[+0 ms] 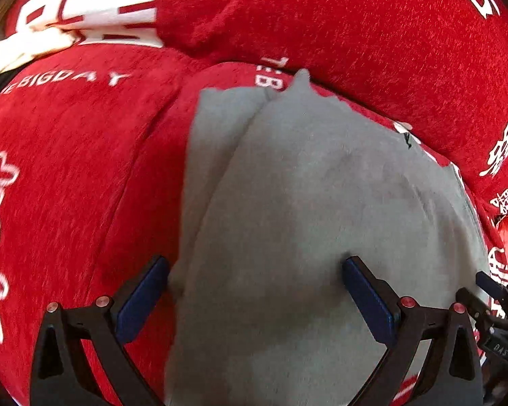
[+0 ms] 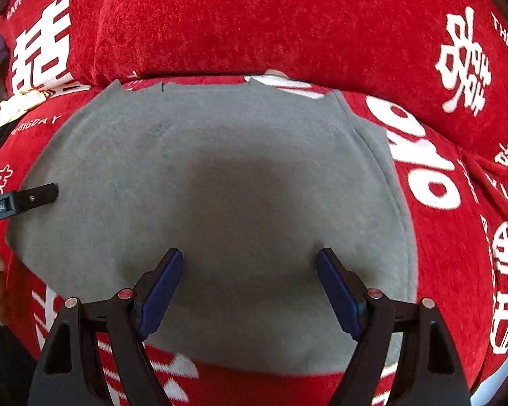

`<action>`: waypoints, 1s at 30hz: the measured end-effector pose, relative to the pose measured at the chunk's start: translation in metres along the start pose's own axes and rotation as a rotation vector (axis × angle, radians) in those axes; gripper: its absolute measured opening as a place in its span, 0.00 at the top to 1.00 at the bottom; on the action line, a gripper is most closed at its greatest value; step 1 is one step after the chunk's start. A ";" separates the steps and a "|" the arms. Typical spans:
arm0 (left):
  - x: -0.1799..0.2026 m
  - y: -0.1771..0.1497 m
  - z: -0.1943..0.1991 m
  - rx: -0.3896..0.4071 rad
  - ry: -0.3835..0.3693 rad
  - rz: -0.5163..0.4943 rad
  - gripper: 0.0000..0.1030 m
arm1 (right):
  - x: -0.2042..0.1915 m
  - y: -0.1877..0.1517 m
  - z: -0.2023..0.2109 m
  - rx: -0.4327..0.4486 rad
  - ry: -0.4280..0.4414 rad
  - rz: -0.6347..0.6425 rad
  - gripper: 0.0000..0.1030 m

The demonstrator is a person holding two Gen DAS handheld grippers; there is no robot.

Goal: Fold small clothes
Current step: 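Grasp the sweatshirt's side edge with the left gripper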

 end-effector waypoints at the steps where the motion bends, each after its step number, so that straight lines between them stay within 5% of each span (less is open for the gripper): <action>1: 0.002 0.004 -0.002 -0.003 -0.006 0.007 0.01 | -0.004 0.003 -0.002 0.004 0.004 0.011 0.19; 7: 0.011 0.019 -0.010 0.010 -0.004 -0.027 0.01 | -0.027 0.032 -0.027 -0.010 -0.020 0.067 0.19; 12: 0.008 0.011 -0.009 0.061 -0.021 -0.078 0.01 | -0.024 0.072 -0.060 -0.064 -0.020 -0.007 0.02; 16: 0.007 0.014 -0.010 0.037 -0.044 -0.087 0.01 | -0.017 0.090 -0.070 -0.119 -0.020 -0.081 0.02; 18: 0.006 0.017 -0.010 0.022 -0.059 -0.081 0.01 | -0.012 0.085 -0.053 -0.077 -0.005 -0.129 0.03; 22: 0.006 0.019 0.000 0.035 -0.061 -0.057 0.64 | -0.010 0.054 -0.023 0.000 0.014 -0.158 0.03; 27: 0.016 0.023 0.005 -0.015 -0.029 -0.030 0.81 | -0.032 0.028 -0.046 -0.055 -0.053 -0.026 0.00; 28: 0.021 0.026 0.007 -0.023 -0.006 -0.029 0.83 | -0.037 0.027 -0.043 0.022 -0.070 0.014 0.00; 30: 0.025 0.029 0.012 -0.032 0.011 -0.015 0.84 | -0.038 0.030 -0.044 0.006 -0.070 0.046 0.01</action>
Point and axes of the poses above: each gripper's, at about its wrist camera, not at the fingertips, and z roughly against the way its jaws point, x to its right, y to its top, the point moved 1 cm from there along -z, roughly the way its jaws point, and after that the axes turned 7 degrees about -z, right-handed, at the moved point
